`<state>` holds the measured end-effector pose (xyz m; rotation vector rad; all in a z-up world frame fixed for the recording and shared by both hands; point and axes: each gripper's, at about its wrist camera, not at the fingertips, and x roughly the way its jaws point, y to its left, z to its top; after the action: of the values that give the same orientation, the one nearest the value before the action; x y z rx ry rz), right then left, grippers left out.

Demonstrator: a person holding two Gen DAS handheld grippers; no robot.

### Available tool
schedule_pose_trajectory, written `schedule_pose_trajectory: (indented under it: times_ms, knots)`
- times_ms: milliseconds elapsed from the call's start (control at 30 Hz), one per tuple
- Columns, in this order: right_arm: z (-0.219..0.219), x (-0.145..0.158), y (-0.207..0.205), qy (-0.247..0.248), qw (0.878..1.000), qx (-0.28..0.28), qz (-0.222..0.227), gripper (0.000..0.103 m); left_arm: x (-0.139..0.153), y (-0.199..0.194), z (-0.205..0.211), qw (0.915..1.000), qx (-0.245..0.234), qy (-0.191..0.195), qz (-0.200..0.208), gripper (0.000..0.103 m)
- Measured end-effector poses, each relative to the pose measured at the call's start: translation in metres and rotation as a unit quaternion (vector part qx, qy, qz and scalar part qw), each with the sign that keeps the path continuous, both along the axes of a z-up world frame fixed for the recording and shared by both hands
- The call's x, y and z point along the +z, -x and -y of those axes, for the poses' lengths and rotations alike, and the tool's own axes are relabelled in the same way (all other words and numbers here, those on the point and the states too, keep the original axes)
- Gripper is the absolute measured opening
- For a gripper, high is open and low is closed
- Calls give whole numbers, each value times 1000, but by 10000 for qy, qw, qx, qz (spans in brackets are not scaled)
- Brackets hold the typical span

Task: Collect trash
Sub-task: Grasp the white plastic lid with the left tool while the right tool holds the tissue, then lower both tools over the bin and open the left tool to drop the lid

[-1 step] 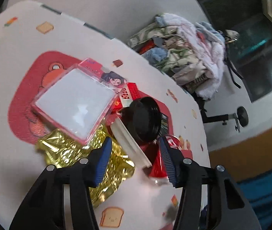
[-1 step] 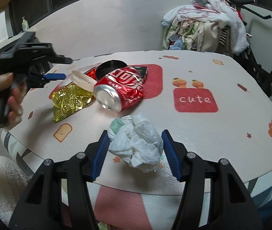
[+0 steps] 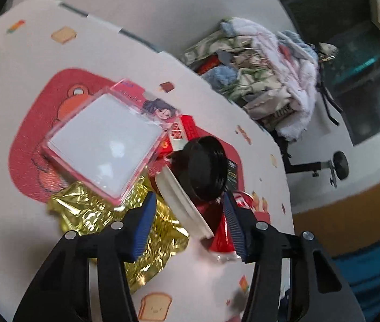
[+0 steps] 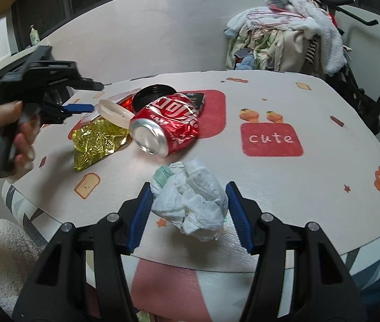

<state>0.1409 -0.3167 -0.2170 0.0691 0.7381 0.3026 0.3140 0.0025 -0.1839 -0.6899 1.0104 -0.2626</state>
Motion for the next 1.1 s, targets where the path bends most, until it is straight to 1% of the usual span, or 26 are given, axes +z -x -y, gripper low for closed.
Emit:
schedule_pose_trajectory:
  times_ms: [100, 133, 167, 200, 233, 267, 333, 400, 467, 500, 567, 633, 700, 833, 967, 1100]
  knots:
    - [4, 0, 2, -18, 10000, -47, 17, 57, -11, -7, 2, 9996, 201, 104, -160, 49]
    - [6, 0, 1, -52, 10000, -58, 17, 57, -14, -9, 4, 9995, 212, 78, -199, 49]
    - [7, 0, 2, -92, 9999, -71, 18, 57, -17, -9, 6, 9996, 194, 51, -209, 45]
    - [8, -1, 2, -114, 9999, -77, 22, 57, -20, -9, 8, 9997, 148, 21, -205, 31]
    - [9, -2, 3, -129, 9999, -82, 22, 57, -22, -8, 11, 9997, 76, -47, -225, 23]
    - [8, -2, 3, -138, 9999, -84, 19, 57, -24, -6, 12, 9997, 37, -96, -230, 21]
    - [9, -3, 4, -162, 9998, -76, 5, 57, -23, 0, 10, 9998, 12, -160, -115, 15]
    - [7, -4, 6, -170, 9998, -47, -8, 57, -17, 8, 10, 9994, -94, -319, 70, 14]
    - [6, -4, 7, -161, 9999, -36, 6, 57, -4, 17, 11, 9972, -341, -551, 366, 14]
    - [6, -3, 9, -173, 9998, -27, 12, 57, 5, 24, 12, 9943, -526, -728, 573, 14]
    - [4, -1, 11, -216, 9998, -21, 29, 57, 18, 36, 15, 9877, -800, -1052, 831, 14]
    - [2, 2, 12, -256, 9997, -15, 34, 57, 28, 48, 16, 9807, -995, -1328, 1035, 14]
    - [-1, 4, 15, -305, 9995, -7, 39, 57, 38, 63, 13, 9743, -1147, -1520, 1206, 13]
    - [-10, 12, 20, -397, 9992, 40, 50, 57, 48, 90, 5, 9695, -1340, -1579, 1312, 12]
    - [-23, 15, 30, -370, 9992, 162, 49, 57, 52, 119, 0, 9644, -1536, -1656, 1377, 12]
    - [-36, 20, 42, -309, 9990, 309, 46, 57, 51, 150, -5, 9629, -1687, -1607, 1358, 12]
